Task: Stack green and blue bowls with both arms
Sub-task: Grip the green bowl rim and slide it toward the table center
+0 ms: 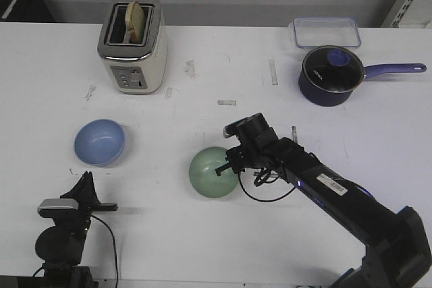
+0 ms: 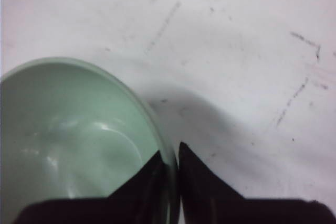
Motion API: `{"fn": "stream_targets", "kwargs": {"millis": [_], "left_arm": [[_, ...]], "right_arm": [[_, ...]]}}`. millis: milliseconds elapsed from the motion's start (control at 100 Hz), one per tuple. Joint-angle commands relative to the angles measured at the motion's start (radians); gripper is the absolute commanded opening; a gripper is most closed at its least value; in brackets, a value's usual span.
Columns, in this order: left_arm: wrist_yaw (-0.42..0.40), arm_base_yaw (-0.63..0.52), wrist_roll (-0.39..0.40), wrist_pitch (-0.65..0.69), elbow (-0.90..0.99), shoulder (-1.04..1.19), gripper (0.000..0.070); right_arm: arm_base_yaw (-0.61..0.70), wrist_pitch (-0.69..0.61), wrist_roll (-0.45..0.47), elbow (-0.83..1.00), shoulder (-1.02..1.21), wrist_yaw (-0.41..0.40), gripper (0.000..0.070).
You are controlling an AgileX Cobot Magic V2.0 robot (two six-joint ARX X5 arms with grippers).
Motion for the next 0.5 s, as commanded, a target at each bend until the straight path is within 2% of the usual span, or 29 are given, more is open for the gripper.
{"fn": "stream_targets", "kwargs": {"millis": [0, 210, 250, 290, 390, 430, 490], "left_arm": [[-0.001, 0.001, -0.005, 0.007, -0.021, -0.002, 0.0001], [-0.001, 0.001, -0.005, 0.006, -0.021, -0.002, 0.0001], [-0.001, 0.001, -0.005, 0.006, -0.021, -0.002, 0.0001], [-0.001, 0.001, -0.005, 0.006, -0.021, -0.002, 0.0001], [-0.001, 0.001, -0.005, 0.006, -0.021, -0.002, 0.0001], [-0.001, 0.001, -0.005, 0.006, -0.021, -0.002, 0.0001], [-0.001, 0.001, -0.005, 0.006, -0.021, -0.002, 0.0001]], "right_arm": [[0.009, 0.010, 0.005, 0.014, 0.031, -0.002, 0.0005], [0.011, 0.011, 0.001, 0.014, 0.050, -0.003, 0.0010], [0.011, 0.011, 0.001, 0.014, 0.050, -0.005, 0.0029], [0.011, 0.011, 0.001, 0.014, 0.050, -0.012, 0.0087], [0.010, 0.010, 0.001, 0.014, 0.049, -0.035, 0.0313], [0.010, 0.009, 0.000, 0.014, 0.048, -0.041, 0.0364], [0.009, 0.009, -0.002, 0.015, 0.042, -0.054, 0.0388]]}}
